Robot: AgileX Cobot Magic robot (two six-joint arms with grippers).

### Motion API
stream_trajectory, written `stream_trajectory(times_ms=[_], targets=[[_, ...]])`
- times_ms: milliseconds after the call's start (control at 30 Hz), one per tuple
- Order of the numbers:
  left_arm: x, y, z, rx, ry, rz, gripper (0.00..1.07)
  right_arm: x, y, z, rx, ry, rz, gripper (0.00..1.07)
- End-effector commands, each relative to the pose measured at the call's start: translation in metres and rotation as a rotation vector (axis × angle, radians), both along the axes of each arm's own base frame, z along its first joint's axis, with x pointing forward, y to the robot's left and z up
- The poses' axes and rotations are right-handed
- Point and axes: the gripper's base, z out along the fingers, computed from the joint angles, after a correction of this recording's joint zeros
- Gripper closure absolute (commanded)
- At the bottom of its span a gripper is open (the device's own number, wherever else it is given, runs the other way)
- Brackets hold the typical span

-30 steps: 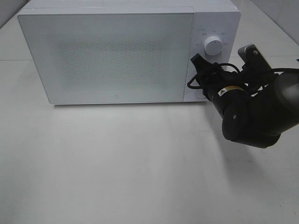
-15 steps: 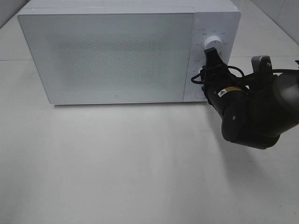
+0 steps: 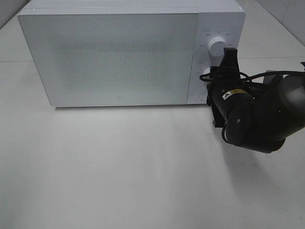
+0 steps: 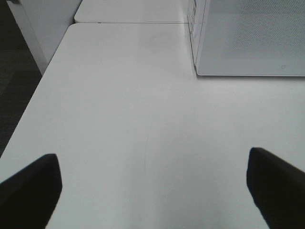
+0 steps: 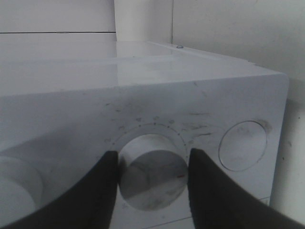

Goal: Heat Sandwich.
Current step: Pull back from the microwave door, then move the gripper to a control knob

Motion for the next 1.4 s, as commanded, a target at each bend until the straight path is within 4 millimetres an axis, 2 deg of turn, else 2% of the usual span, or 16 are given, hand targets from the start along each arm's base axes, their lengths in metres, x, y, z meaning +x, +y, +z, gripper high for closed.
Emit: stream_trajectory(times_ms=[33,500,667,767,967,1067,1100,1133,1200,1300,1400], targets=[[-0.0033,-0.0005,-0.0003,-0.001,-0.031,-0.002,0.05,0.0035,-0.0007,0.0084,0.076,-0.058,-0.033,0.88],[-0.0033,-0.0005,-0.0003,-0.001,-0.031,-0.002,0.05,0.0036,-0.0001,0.0086,0.082,-0.059,-0.027,0.85],[-0.0033,-0.0005,-0.0003,-0.001,-0.031,-0.002,0.05,0.0036,0.0007,0.0088,0.075,-0.061,-0.016,0.80],[-0.0033,-0.0005,-0.0003,-0.001,-0.031,-0.002,0.05,0.0037,0.0013,0.0092,0.073,-0.065,-0.009,0.72],[-0.0033,-0.0005,-0.0003,-0.001,-0.031,-0.002,0.05,0.0039,0.0015,0.0099,0.069,-0.073,-0.005,0.61],[-0.0033,-0.0005,-0.0003,-0.001,-0.031,-0.002,0.05,0.0041,0.0015,0.0117,0.046,-0.093,0.002,0.50],[-0.0033,-0.0005,-0.0003,-0.001,-0.031,-0.002,0.05,0.0041,0.0015,0.0117,0.046,-0.093,0.002,0.50],[-0.0033,-0.0005,-0.0003,-0.001,-0.031,-0.002,0.05,0.0042,0.0021,0.0121,0.037,-0.098,0.011,0.42],[-0.0033,-0.0005,-0.0003,-0.001,-0.031,-0.002,0.05,0.0041,0.0033,0.0120,0.032,-0.096,0.025,0.35],[-0.0033,-0.0005,-0.0003,-0.001,-0.031,-0.002,0.05,0.0039,0.0046,0.0117,0.027,-0.093,0.042,0.29],[-0.0033,-0.0005,-0.0003,-0.001,-0.031,-0.002,0.05,0.0010,0.0027,0.0090,0.020,-0.081,0.041,0.31]])
